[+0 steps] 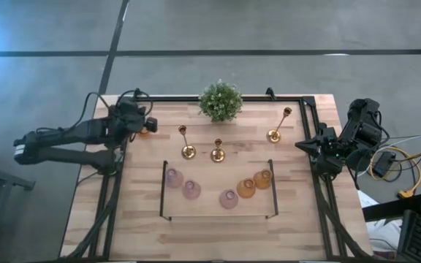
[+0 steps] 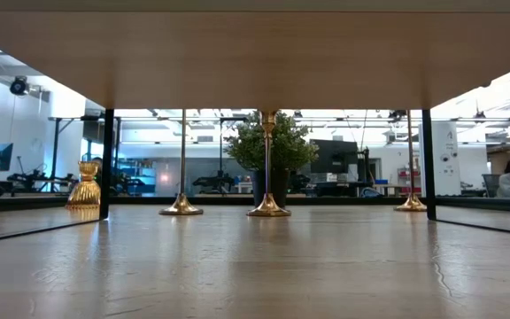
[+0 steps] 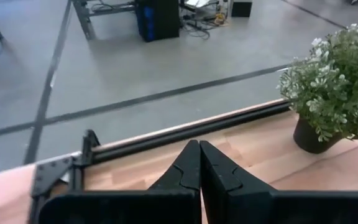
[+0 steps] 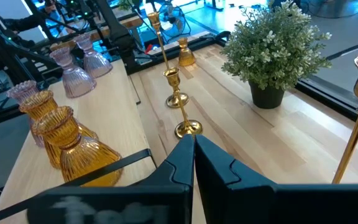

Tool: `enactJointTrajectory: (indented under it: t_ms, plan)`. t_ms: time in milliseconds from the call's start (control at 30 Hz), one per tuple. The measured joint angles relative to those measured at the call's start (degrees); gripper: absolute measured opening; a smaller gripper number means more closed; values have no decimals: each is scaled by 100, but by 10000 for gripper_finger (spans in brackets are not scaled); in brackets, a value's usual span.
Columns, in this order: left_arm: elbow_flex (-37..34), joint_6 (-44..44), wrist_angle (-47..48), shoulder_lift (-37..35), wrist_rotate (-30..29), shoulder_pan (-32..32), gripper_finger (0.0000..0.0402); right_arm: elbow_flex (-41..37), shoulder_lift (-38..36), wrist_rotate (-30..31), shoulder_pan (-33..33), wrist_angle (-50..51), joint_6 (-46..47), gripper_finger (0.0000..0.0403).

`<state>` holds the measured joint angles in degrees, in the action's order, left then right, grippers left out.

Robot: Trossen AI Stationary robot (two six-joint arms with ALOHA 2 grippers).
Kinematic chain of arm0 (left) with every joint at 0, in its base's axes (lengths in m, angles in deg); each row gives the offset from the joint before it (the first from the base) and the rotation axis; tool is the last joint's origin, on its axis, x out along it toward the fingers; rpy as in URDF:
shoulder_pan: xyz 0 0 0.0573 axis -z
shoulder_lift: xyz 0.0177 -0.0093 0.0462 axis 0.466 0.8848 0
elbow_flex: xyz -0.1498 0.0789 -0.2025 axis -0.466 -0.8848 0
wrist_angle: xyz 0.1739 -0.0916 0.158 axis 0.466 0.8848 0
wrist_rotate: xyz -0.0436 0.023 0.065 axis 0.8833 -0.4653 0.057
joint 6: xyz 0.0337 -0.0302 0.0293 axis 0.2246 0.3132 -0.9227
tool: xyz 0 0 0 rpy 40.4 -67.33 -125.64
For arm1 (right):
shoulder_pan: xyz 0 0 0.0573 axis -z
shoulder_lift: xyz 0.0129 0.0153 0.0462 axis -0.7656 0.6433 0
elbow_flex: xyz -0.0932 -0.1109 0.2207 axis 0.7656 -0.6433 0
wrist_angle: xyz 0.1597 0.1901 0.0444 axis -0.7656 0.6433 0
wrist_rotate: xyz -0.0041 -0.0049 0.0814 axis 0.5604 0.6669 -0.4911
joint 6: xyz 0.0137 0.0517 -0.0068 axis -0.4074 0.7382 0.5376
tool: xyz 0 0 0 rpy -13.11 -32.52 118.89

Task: Pick & Place candle stick holders
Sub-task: Put the yellow candle holder on the shelf

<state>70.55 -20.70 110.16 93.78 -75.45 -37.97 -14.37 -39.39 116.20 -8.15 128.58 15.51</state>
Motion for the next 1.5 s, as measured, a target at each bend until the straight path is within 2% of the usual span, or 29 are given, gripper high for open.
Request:
enactJointTrajectory:
  t_ms: [167, 633, 1200, 1333, 1500]
  plan:
    - [-527, 304, -248, -131, 184, 0, 0, 0, 0, 0, 0, -1, 0, 8]
    - [-1338, 1541, -249, -120, 925, 0, 0, 0, 0, 0, 0, -1, 0, 8]
    - [-2458, 3149, -325, -118, 1109, 118, 0, 0, 0, 0, 0, -1, 0, 8]
    - [-2686, 3258, -501, -90, 1012, 118, 0, 0, 0, 0, 0, -1, 0, 8]
    - [-2709, 2988, -547, -70, 824, 118, 12, 0, 0, 0, 0, 1, 0, 8]
